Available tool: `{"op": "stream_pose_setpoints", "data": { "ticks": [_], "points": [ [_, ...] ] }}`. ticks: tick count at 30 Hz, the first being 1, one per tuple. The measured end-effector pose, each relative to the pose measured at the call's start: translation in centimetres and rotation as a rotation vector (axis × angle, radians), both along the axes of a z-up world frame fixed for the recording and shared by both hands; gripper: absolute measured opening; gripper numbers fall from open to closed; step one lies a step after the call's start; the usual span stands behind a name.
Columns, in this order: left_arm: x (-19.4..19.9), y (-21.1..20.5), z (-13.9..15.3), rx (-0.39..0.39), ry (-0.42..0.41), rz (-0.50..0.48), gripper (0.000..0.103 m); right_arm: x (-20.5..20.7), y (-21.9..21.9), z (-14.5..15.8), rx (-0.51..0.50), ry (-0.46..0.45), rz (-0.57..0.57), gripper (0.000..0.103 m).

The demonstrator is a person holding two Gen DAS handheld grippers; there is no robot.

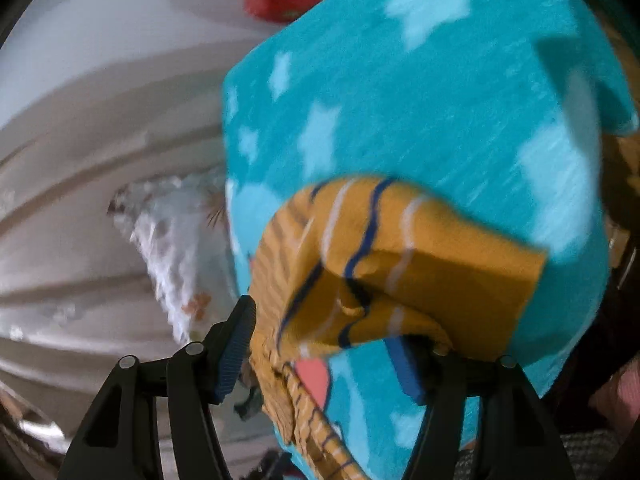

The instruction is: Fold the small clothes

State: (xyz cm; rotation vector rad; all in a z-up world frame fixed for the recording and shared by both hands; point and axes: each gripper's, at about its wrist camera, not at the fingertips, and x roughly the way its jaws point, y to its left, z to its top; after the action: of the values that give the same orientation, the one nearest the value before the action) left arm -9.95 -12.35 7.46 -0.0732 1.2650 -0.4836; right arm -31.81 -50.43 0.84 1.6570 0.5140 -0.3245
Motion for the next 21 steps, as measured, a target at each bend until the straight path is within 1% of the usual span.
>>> {"op": "stream_pose_setpoints", "data": {
  "ticks": [1, 2, 3, 4, 5, 7, 8, 9, 11, 14, 16, 18, 21],
  "points": [
    [0.0, 0.5, -0.1, 0.001, 0.000, 0.007, 0.061, 0.1, -0.2, -0.2, 0.004, 0.011, 0.001, 0.043],
    [0.0, 0.8, -0.1, 0.000, 0.000, 0.012, 0.061, 0.4, -0.4, -0.5, 0.006, 0.036, 0.009, 0.017],
    [0.0, 1.3, -0.2, -0.003, 0.002, 0.020, 0.061, 0.5, -0.7, -0.7, 0.008, 0.049, 0.016, 0.012],
    [0.0, 1.8, -0.2, -0.007, 0.001, 0.027, 0.061, 0.6, -0.9, -0.7, -0.001, 0.053, 0.015, 0.012],
    [0.1, 2.4, -0.1, -0.010, -0.001, 0.036, 0.061, 0.6, -1.4, 0.0, -0.047, 0.081, 0.016, 0.011],
    [0.4, 4.1, 0.0, -0.025, -0.007, 0.066, 0.061, 0.5, -2.1, 2.6, -0.218, 0.169, 0.024, 0.010],
    [0.5, 5.0, 0.0, -0.034, -0.008, 0.081, 0.061, 0.7, -2.4, 4.6, -0.339, 0.237, 0.031, 0.010],
    [0.7, 5.9, 0.1, -0.041, -0.009, 0.097, 0.061, 1.1, -2.5, 6.8, -0.464, 0.302, 0.039, 0.007],
    [1.3, 8.3, 0.1, -0.061, -0.008, 0.139, 0.061, 2.1, -2.2, 9.1, -0.579, 0.359, 0.055, 0.007],
    [2.0, 12.0, 0.1, -0.086, -0.010, 0.195, 0.061, 5.5, -0.1, 12.3, -0.706, 0.391, 0.109, 0.007],
    [2.4, 14.8, 0.1, -0.101, -0.013, 0.232, 0.061, 8.4, 2.5, 14.3, -0.799, 0.388, 0.175, 0.007],
    [2.8, 17.4, 0.2, -0.110, -0.017, 0.264, 0.061, 12.4, 6.4, 16.1, -0.882, 0.353, 0.265, 0.007],
    [3.1, 21.8, 0.3, -0.118, -0.025, 0.315, 0.061, 17.2, 12.6, 17.7, -0.971, 0.286, 0.403, 0.007]
  ]
}}
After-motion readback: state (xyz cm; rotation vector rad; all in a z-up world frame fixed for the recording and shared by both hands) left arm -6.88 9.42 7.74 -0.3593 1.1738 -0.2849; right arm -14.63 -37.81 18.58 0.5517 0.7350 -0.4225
